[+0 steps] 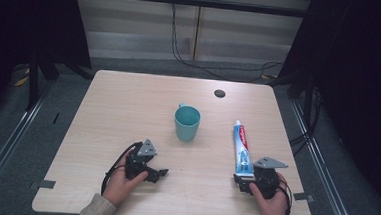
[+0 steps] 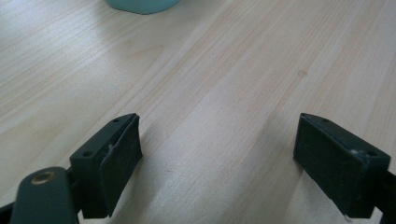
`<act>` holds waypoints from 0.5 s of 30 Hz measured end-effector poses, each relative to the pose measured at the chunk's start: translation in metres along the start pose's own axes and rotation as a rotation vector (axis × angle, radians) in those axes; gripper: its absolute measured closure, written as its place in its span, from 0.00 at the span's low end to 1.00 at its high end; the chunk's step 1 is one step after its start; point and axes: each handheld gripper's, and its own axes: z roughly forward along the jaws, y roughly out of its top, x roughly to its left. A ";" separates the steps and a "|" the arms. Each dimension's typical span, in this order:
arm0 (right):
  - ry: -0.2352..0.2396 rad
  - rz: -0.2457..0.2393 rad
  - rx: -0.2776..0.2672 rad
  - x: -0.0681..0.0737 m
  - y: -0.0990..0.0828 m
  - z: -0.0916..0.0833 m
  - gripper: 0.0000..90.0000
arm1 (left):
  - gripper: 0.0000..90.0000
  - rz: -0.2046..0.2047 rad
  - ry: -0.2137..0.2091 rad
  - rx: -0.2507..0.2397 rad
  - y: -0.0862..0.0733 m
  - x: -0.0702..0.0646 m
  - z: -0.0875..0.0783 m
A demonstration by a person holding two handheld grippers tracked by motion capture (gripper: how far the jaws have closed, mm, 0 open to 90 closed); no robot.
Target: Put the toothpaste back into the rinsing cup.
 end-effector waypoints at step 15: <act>-0.004 0.045 0.065 -0.002 0.014 0.000 0.15 | 0.16 0.000 0.000 0.000 0.000 0.000 0.000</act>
